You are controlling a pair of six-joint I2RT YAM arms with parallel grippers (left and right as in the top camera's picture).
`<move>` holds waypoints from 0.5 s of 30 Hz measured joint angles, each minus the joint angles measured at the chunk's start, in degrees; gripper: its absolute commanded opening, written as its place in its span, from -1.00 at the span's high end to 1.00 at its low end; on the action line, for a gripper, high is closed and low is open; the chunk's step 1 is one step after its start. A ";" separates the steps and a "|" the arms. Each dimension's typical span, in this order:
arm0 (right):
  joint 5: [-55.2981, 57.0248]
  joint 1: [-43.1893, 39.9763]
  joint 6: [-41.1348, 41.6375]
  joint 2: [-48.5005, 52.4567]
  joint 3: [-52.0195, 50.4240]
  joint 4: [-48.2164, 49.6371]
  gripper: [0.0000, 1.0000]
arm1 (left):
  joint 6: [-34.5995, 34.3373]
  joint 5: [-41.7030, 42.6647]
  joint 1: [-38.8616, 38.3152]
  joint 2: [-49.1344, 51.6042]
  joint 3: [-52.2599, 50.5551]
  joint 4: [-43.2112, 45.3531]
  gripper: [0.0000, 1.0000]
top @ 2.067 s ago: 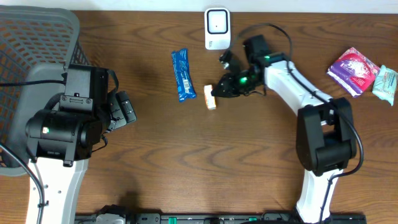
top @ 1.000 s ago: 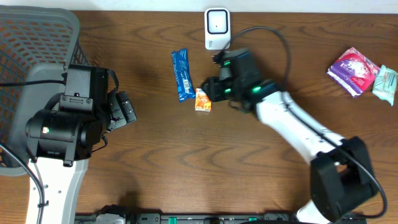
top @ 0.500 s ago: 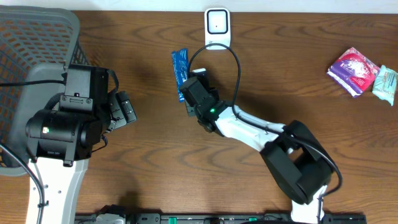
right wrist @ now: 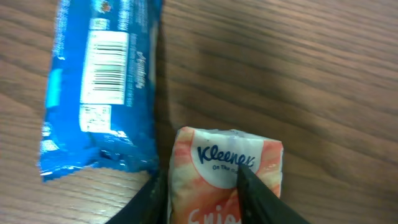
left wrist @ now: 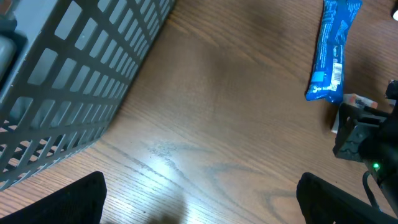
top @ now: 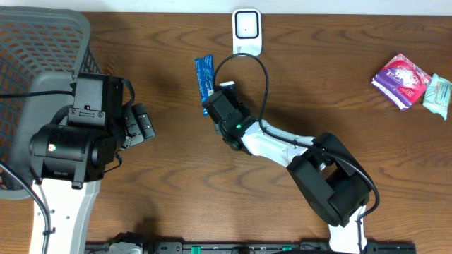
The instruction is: Scan the item barcode
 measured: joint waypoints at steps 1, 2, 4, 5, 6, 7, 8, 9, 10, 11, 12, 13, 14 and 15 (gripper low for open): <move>0.50 0.00 0.11 0.00 0.02 -0.35 0.29 | 0.00 0.00 0.00 0.00 0.00 0.00 -0.96; 1.01 0.00 0.13 0.00 0.02 -0.63 0.29 | 0.00 0.00 0.00 0.00 0.00 0.00 -0.96; 2.56 0.00 0.13 0.00 0.15 -1.84 0.28 | 0.00 0.00 0.00 0.00 0.00 0.00 -0.96; 3.41 0.00 0.13 0.00 0.24 -2.54 0.28 | 0.00 0.00 0.00 0.00 0.00 0.00 -0.96; 4.42 0.00 0.13 0.00 0.31 -3.34 0.28 | 0.00 0.00 0.00 0.00 0.00 0.00 -0.96; 5.18 0.00 0.13 0.00 0.31 -3.82 0.28 | 0.00 0.00 0.00 0.00 0.00 0.00 -0.95; 5.86 0.00 0.13 0.00 0.31 -4.35 0.28 | 0.00 0.00 0.00 0.00 0.00 0.00 -0.96; 6.40 0.00 0.15 0.00 0.31 -4.70 0.28 | 0.00 0.00 0.00 0.00 0.00 0.00 -0.96; 6.86 0.02 0.13 0.00 0.31 -4.94 0.28 | 0.00 0.00 0.00 0.00 0.00 0.00 -0.96; 7.08 0.02 0.13 0.00 0.31 -5.01 0.28 | 0.00 0.02 0.00 0.00 0.00 0.00 -0.96; 7.39 0.07 0.13 0.00 0.33 -5.14 0.28 | 0.00 0.00 0.00 0.00 0.00 -0.02 -0.96; 7.56 0.13 0.13 0.00 0.37 -5.27 0.28 | 0.00 0.00 0.00 0.00 0.00 0.00 -0.96; 7.80 0.20 0.13 0.00 0.52 -5.70 0.28 | 0.00 0.00 0.00 0.00 0.00 0.00 -0.96; 8.04 0.28 0.13 0.00 0.68 -5.99 0.28 | 0.00 0.00 0.00 0.00 0.00 0.00 -0.96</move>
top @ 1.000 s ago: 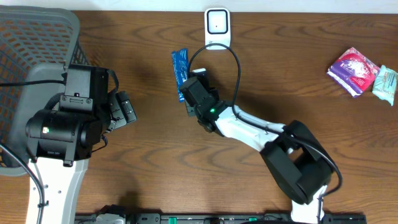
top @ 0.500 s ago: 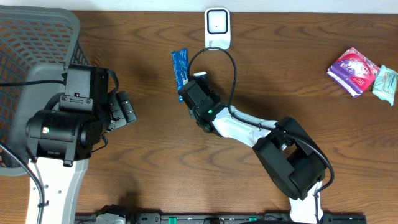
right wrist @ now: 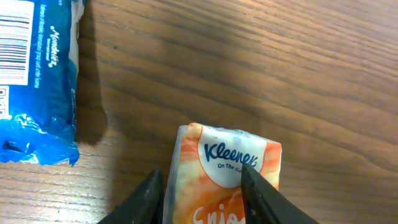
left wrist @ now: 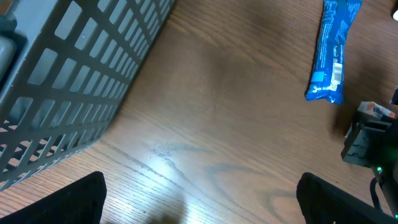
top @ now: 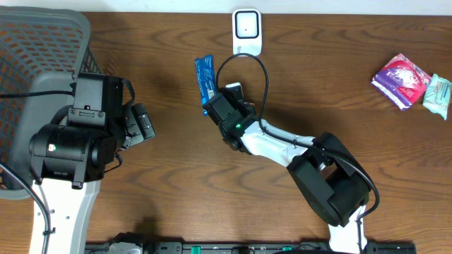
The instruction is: Scan the item barcode
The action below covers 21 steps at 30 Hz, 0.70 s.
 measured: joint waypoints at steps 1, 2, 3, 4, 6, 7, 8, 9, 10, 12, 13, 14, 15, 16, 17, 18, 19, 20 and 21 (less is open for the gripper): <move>0.48 0.22 0.02 0.00 0.35 -0.74 0.28 | 0.00 0.02 0.00 0.00 0.00 -0.02 -0.96; 0.96 0.50 0.02 0.00 0.76 -1.53 0.28 | 0.00 0.00 0.00 0.00 0.00 0.00 -0.95; 1.55 0.81 0.02 0.00 1.18 -2.14 0.28 | 0.00 0.00 0.00 0.00 0.00 0.00 -0.96; 2.14 1.01 0.00 0.00 1.68 -2.78 0.28 | 0.00 0.00 0.00 0.00 0.00 0.00 -0.96; 3.52 1.79 0.02 0.00 2.84 -4.13 0.26 | 0.00 0.00 0.00 0.00 0.00 0.00 -0.96; 4.13 2.16 0.02 0.00 3.45 -4.70 0.26 | 0.00 0.02 0.00 0.00 0.00 0.00 -0.96; 4.68 2.56 0.00 0.00 3.98 -5.11 0.26 | 0.00 0.00 0.00 0.00 0.00 -0.02 -0.96; 4.98 2.80 0.00 0.00 4.37 -5.38 0.26 | 0.00 0.00 0.00 0.00 0.00 0.00 -0.96; 5.22 3.02 0.00 0.00 4.59 -5.49 0.27 | 0.00 0.00 0.00 0.00 0.00 -0.02 -0.96; 5.57 3.37 0.00 0.00 4.70 -5.88 0.28 | 0.00 0.00 0.00 0.00 0.00 0.00 -0.96; 5.57 3.37 0.02 0.00 4.70 -6.27 0.30 | 0.00 0.00 0.00 0.00 0.00 0.00 -0.96; 5.53 3.28 0.00 0.00 4.70 -6.56 0.31 | 0.00 0.00 0.00 0.00 0.00 0.00 -0.96; 5.29 3.08 0.02 0.00 4.70 -6.78 0.33 | 0.00 0.00 0.00 0.00 0.00 0.00 -0.96; 4.74 2.84 0.00 0.00 4.70 -6.75 0.34 | 0.00 0.00 0.00 0.00 0.00 0.00 -0.96; 3.96 2.51 0.04 0.00 4.70 -6.75 0.35 | 0.00 0.00 0.00 0.00 0.00 0.00 -0.96; 3.21 2.32 0.20 0.00 4.70 -6.80 0.36 | 0.00 0.00 0.00 0.00 0.00 -0.02 -0.96; 2.40 1.88 0.46 0.00 4.70 -6.80 0.37 | 0.00 0.00 0.00 0.00 0.00 0.00 -0.96; 1.77 1.60 0.68 0.00 4.70 -6.80 0.37 | 0.00 0.00 0.00 0.00 0.00 -0.02 -0.95; 1.07 1.22 1.07 0.00 4.68 -6.78 0.38 | 0.00 0.00 0.00 0.00 0.00 0.00 -0.96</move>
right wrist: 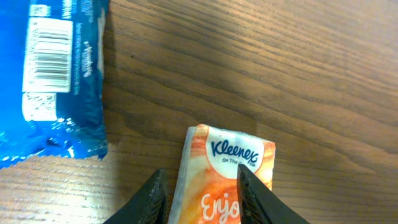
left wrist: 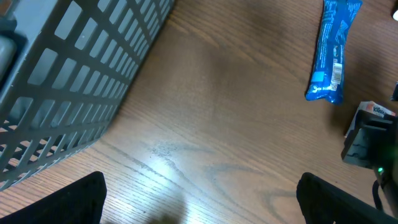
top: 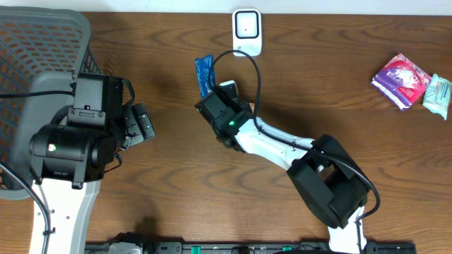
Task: Scan the item barcode
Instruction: 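Lower the Kleenex box and set it down right of the Oreo pack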
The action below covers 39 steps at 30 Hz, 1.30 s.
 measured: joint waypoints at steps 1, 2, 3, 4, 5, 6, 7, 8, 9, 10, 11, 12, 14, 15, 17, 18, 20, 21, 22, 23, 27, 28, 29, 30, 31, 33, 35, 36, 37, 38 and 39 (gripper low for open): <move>-0.57 -0.39 0.31 0.00 -0.02 0.00 0.38 | 0.00 0.00 0.00 0.00 0.00 0.00 -0.96; -1.03 -0.61 0.52 0.00 -0.07 0.00 0.38 | 0.00 0.00 0.00 0.00 0.00 0.00 -0.96; -1.60 -0.83 0.70 0.00 -0.09 0.00 0.38 | 0.00 0.00 0.00 0.00 0.00 0.00 -0.96; -2.05 -1.03 0.96 0.00 -0.13 0.00 0.39 | 0.00 0.00 0.00 0.00 0.00 0.00 -0.96; -2.27 -1.09 1.14 0.07 -0.13 0.00 0.39 | 0.00 0.00 0.00 0.00 0.00 0.00 -0.96; -2.64 -1.05 1.38 0.26 -0.13 0.04 0.39 | 0.00 0.00 0.00 0.00 0.00 0.00 -0.96; -2.80 -1.03 1.42 0.39 -0.13 0.07 0.39 | 0.00 0.00 0.00 0.00 0.00 0.00 -0.95; -2.99 -1.03 1.57 0.76 -0.13 0.07 0.39 | 0.00 0.00 0.00 0.00 0.00 0.00 -0.96; -3.17 -0.98 1.64 1.40 -0.13 0.13 0.40 | 0.00 0.00 0.00 0.00 0.00 0.00 -0.96; -3.04 -0.98 1.64 2.03 -0.13 0.44 0.40 | 0.00 0.02 0.00 0.00 0.00 0.00 -0.96; -2.56 -0.98 1.66 2.51 -0.13 0.72 0.46 | 0.00 0.00 0.00 0.00 0.00 0.00 -0.96; -2.23 -0.96 1.64 2.64 -0.13 0.92 0.56 | 0.00 0.00 0.00 0.00 0.00 0.00 -0.96; -1.73 -1.01 1.95 2.67 -0.13 0.92 0.79 | 0.00 0.00 0.00 0.00 0.00 -0.02 -0.96; -1.31 -1.05 1.64 2.67 -0.13 0.79 0.97 | 0.00 0.02 0.00 0.00 0.00 0.00 -0.96; -1.05 -1.07 2.01 2.67 0.20 0.15 0.98 | 0.00 0.00 0.00 0.00 0.00 -0.02 -0.96; -1.09 -1.07 2.21 2.67 0.61 -0.59 0.98 | 0.00 0.00 0.00 0.00 0.00 -0.02 -0.96; -1.79 -1.09 2.34 2.67 1.38 -2.29 0.98 | 0.00 0.00 0.00 0.00 0.00 0.00 -0.96; -2.47 -1.33 2.47 2.62 1.81 -3.34 0.98 | 0.00 0.00 0.00 0.00 0.00 0.00 -0.96; -3.65 -1.64 2.54 2.49 2.23 -4.26 0.98 | 0.00 0.00 0.00 0.00 0.00 -0.02 -0.96; -5.44 -2.23 2.67 2.25 2.75 -5.25 0.98 | 0.00 0.00 0.00 0.00 0.00 0.00 -0.96; -17.51 -6.14 3.17 0.11 3.87 -8.17 0.98 | 0.00 0.00 0.00 0.00 0.00 0.00 -0.96; -20.63 -7.26 3.26 -0.59 3.87 -8.52 0.98 | 0.00 0.00 0.00 0.00 0.00 -0.02 -0.96; -24.74 -8.63 3.30 -1.40 3.87 -8.74 0.98 | 0.00 0.00 0.00 0.00 0.00 0.00 -0.96; -29.92 -10.60 3.26 -2.25 3.89 -8.83 0.98 | 0.00 0.00 0.00 0.00 0.00 0.00 -0.96; -36.04 -13.00 2.95 -3.04 4.02 -8.81 0.98 | 0.00 0.00 0.00 0.00 0.00 -0.02 -0.96; -45.05 -16.57 1.88 -3.65 4.24 -8.74 0.98 | 0.00 0.00 0.00 0.00 0.00 -0.02 -0.96; -55.58 -21.22 0.13 -3.78 4.26 -8.66 0.98 | 0.00 0.00 0.00 0.00 0.00 0.00 -0.96; -59.54 -23.12 -0.72 -3.78 4.00 -8.57 0.98 | 0.00 0.00 0.00 0.00 0.00 0.00 -0.96; -63.32 -24.94 -1.53 -3.78 3.50 -8.39 0.98 | 0.00 0.00 0.00 0.00 0.00 0.00 -0.95; -66.97 -26.60 -2.34 -3.80 2.64 -7.91 0.98 | 0.00 0.00 0.00 0.00 0.00 0.00 -0.96; -69.96 -27.93 -2.91 -3.80 1.36 -6.75 0.98 | 0.00 0.02 0.00 0.00 0.00 -0.02 -0.96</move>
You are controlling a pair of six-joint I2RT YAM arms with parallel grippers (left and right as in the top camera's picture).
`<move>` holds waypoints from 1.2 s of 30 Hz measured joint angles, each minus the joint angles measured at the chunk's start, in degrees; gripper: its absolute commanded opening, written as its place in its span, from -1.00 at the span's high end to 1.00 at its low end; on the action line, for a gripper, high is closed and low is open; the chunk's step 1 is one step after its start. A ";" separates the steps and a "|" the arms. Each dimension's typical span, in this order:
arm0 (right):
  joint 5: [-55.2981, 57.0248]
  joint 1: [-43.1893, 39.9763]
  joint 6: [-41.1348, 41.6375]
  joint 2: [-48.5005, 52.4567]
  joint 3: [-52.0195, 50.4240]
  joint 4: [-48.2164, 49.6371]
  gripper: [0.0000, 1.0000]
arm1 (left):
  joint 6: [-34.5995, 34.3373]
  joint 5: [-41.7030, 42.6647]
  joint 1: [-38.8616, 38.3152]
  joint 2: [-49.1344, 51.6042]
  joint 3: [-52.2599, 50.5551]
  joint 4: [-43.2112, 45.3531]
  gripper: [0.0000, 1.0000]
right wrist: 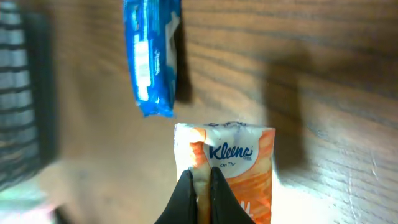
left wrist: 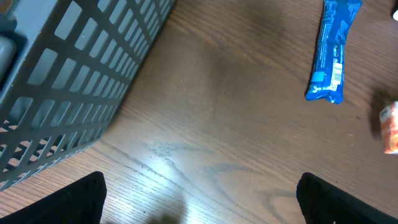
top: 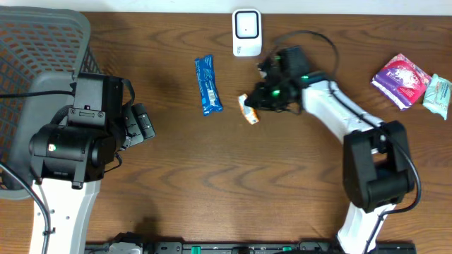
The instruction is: Scan the item barcode
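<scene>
My right gripper is shut on an orange and white Kleenex tissue pack, pinching its edge, and holds it up over the table. From overhead the tissue pack hangs at the gripper, below the white barcode scanner at the back edge. The left gripper stands open near the basket, nothing between its fingers. A blue snack bar lies left of the pack.
A grey mesh basket fills the far left. A purple packet and a pale green packet lie at the far right. The blue snack bar shows its barcode in the left wrist view.
The right gripper was beside the blue bar with the tissue pack wide between its fingers. Now it sits further right, nearer the scanner, fingers pinched tight on the pack's edge, wrist turned.
At every earlier moment the right gripper held the Kleenex pack low beside the blue bar's lower end, shifting slightly around it. By now the pack has gone to the right, below the scanner. The left arm has not moved.
</scene>
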 measured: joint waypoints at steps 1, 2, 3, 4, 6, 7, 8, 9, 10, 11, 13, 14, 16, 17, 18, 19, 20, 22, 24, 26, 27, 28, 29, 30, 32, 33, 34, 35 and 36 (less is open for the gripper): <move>-2.93 -1.11 -0.37 0.00 -1.53 1.53 0.98 | 0.00 -0.02 0.00 0.00 0.00 0.02 -0.96; -5.57 -2.12 -0.52 0.00 -3.39 3.52 0.98 | 0.00 -0.02 0.00 0.00 0.00 0.02 -0.96; -8.83 -3.28 -0.52 0.02 -6.14 6.86 0.98 | 0.00 -0.02 0.00 0.00 0.00 0.02 -0.95; -11.56 -4.26 0.00 0.13 -8.50 9.81 0.98 | 0.00 -0.02 0.00 0.00 0.00 0.02 -0.96; -15.98 -6.25 1.99 0.48 -13.11 16.94 0.98 | 0.00 -0.02 0.00 0.00 0.00 0.02 -0.96; -17.59 -7.28 3.28 0.70 -15.28 20.00 0.98 | 0.00 -0.02 0.00 0.00 0.00 0.02 -0.95; -19.12 -8.52 5.14 0.87 -17.62 22.97 0.98 | 0.00 -0.02 0.00 0.00 0.00 0.02 -0.96; -19.96 -9.46 6.32 0.96 -19.12 24.57 0.98 | 0.00 -0.02 0.00 0.00 0.00 0.00 -0.96; -21.07 -10.97 7.76 0.96 -21.20 26.29 0.98 | 0.00 -0.02 0.00 0.00 0.00 0.00 -0.96; -21.51 -12.26 8.79 0.96 -22.56 26.88 0.98 | 0.00 -0.02 0.00 0.00 0.00 0.00 -0.95; -21.27 -15.10 10.27 0.96 -24.74 26.82 0.86 | 0.00 -0.02 0.00 0.00 0.00 0.02 -0.96; -20.87 -16.44 10.62 0.96 -25.55 26.34 0.80 | 0.00 -0.02 0.00 0.00 0.00 0.02 -0.96; -20.31 -19.04 10.45 0.96 -26.32 24.09 0.70 | 0.00 -0.02 0.00 0.00 0.00 0.04 -0.96; -20.28 -19.80 10.29 0.96 -26.43 23.43 0.65 | 0.00 -0.02 0.00 0.00 0.00 0.02 -0.95; -20.24 -20.55 9.88 0.94 -26.43 22.27 0.59 | 0.00 -0.02 0.00 0.00 0.00 0.02 -0.96; -20.26 -21.11 9.57 0.92 -26.45 21.44 0.55 | 0.00 -0.02 0.00 0.00 0.00 0.02 -0.96; -20.57 -21.53 8.90 0.81 -26.47 20.46 0.46 | 0.00 -0.02 0.00 0.00 0.00 0.02 -0.96; -20.46 -21.90 8.11 -0.42 -26.49 19.08 0.24 | 0.00 -0.02 0.00 0.00 0.00 0.02 -0.96; -20.31 -21.84 7.23 -2.08 -26.51 18.86 0.10 | 0.00 -0.02 0.00 0.00 0.00 0.00 -0.96; -20.24 -21.33 6.86 -4.61 -26.51 18.84 0.02 | 0.00 -0.02 0.00 0.00 0.00 0.00 -0.96; -20.26 -20.96 6.47 -5.51 -26.51 18.88 0.03 | 0.00 -0.02 0.00 0.00 0.00 0.00 -0.96; -20.28 -20.37 6.23 -6.67 -26.51 18.97 0.04 | 0.00 0.00 0.00 0.00 0.00 0.00 -0.96; -20.28 -19.67 6.10 -7.43 -26.51 19.04 0.04 | 0.00 -0.02 0.00 0.00 0.00 0.02 -0.96; -20.31 -18.91 5.99 -7.96 -26.51 19.06 0.05 | 0.00 0.00 0.00 0.00 0.00 0.02 -0.96; -19.43 -17.20 5.97 -8.17 -26.51 19.17 0.06 | 0.00 -0.02 0.00 0.00 0.00 0.02 -0.96; -17.97 -16.11 5.99 -8.17 -26.51 19.12 0.06 | 0.00 -0.02 0.00 0.00 0.00 0.02 -0.95; -15.93 -14.91 6.05 -8.17 -26.51 18.91 0.05 | 0.00 -0.02 0.00 0.00 0.00 0.00 -0.96; -14.47 -14.12 6.21 -8.17 -26.51 18.60 0.03 | 0.00 -0.02 0.00 0.00 0.00 0.02 -0.96; -12.48 -13.38 6.43 -8.17 -26.49 18.08 0.02 | 0.00 -0.02 0.00 0.00 0.00 0.02 -0.96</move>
